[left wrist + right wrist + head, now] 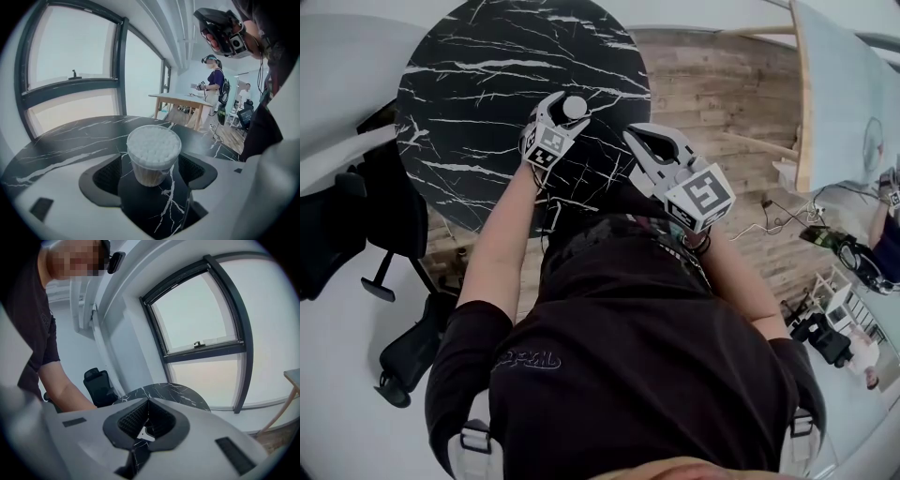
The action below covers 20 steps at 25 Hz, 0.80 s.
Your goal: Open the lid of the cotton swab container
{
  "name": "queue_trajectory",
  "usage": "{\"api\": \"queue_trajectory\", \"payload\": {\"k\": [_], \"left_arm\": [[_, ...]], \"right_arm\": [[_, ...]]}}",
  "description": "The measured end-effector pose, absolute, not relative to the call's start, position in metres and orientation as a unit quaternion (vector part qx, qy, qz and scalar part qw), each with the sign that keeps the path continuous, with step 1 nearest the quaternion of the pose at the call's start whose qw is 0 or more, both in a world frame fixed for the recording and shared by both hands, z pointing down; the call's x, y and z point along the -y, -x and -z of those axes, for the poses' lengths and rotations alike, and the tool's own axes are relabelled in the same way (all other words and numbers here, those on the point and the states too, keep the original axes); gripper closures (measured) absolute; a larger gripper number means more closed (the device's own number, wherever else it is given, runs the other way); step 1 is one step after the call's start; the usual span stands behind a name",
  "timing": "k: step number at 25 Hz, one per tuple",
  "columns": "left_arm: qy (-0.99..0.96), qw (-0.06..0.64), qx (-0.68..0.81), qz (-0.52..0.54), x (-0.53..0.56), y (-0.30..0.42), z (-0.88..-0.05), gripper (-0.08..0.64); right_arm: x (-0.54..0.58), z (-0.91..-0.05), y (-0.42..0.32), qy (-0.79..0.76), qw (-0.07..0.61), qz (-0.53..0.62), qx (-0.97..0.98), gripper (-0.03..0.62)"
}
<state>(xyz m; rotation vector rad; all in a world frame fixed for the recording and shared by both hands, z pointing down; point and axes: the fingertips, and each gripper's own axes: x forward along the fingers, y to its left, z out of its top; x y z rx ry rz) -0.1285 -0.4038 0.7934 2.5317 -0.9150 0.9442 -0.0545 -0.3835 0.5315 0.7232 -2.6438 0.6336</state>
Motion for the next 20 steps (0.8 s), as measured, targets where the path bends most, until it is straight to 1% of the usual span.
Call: {"api": "queue_trajectory", "payload": {"k": [13, 17, 20], "left_arm": [[-0.87, 0.141, 0.329, -0.338, 0.4075, 0.1289, -0.8001, 0.195], [-0.869, 0.133, 0.327, -0.347, 0.4054, 0.1293, -0.8032, 0.277], [-0.867, 0.13, 0.331, -0.348, 0.4056, 0.1295, -0.8037, 0.287]], "right_arm": [[0.3794, -0.5345, 0.0486, -0.251, 0.164, -0.228, 0.926, 0.571], [0.3781, -0.5369, 0.0471, -0.253, 0.166, -0.233, 0.924, 0.569], [0.3784, -0.5375, 0.0463, -0.251, 0.168, -0.233, 0.924, 0.569]]}}
